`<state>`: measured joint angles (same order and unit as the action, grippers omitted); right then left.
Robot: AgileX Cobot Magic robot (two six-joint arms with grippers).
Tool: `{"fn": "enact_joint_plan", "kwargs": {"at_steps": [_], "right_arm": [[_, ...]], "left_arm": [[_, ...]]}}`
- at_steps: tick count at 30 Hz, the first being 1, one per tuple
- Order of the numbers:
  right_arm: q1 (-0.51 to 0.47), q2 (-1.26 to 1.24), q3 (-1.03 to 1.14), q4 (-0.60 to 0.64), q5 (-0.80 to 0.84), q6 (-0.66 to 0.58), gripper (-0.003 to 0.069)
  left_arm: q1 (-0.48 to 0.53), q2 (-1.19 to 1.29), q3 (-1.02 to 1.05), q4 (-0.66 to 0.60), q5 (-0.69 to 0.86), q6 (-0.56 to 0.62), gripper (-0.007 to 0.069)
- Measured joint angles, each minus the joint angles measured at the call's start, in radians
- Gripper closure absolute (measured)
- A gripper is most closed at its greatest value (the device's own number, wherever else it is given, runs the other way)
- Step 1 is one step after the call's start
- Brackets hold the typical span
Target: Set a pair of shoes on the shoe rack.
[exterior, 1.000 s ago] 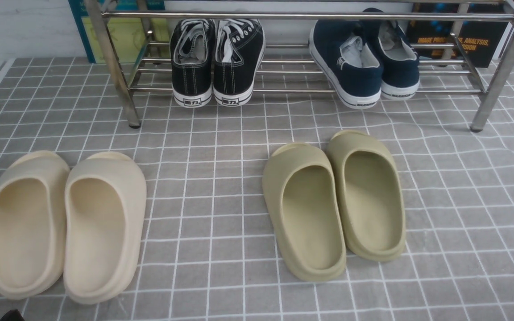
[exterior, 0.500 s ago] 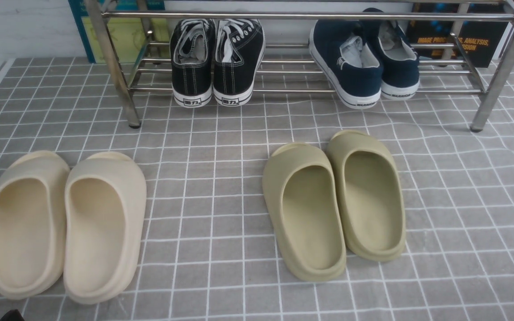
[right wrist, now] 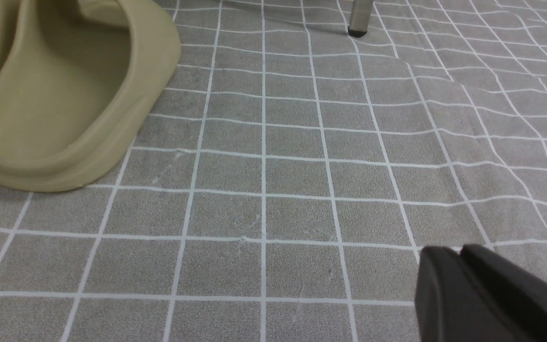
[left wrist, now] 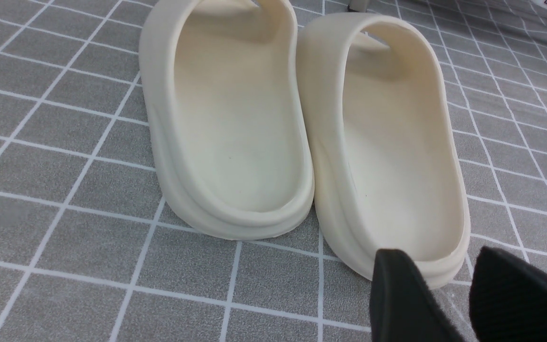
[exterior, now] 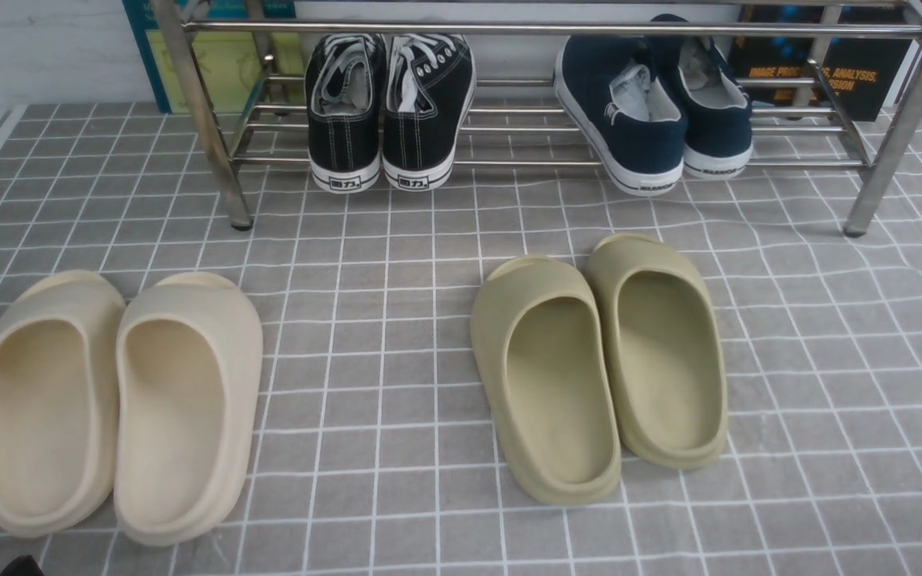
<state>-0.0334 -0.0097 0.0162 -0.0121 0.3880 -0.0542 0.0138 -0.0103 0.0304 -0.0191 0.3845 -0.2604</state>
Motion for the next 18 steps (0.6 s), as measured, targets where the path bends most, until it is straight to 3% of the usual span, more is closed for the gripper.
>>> {"fn": "enact_joint_plan", "kwargs": {"at_steps": [18], "right_arm": [[0.000, 0.000, 0.000, 0.000, 0.000, -0.002, 0.0562]], "left_arm": [[0.000, 0.000, 0.000, 0.000, 0.000, 0.000, 0.0387]]}}
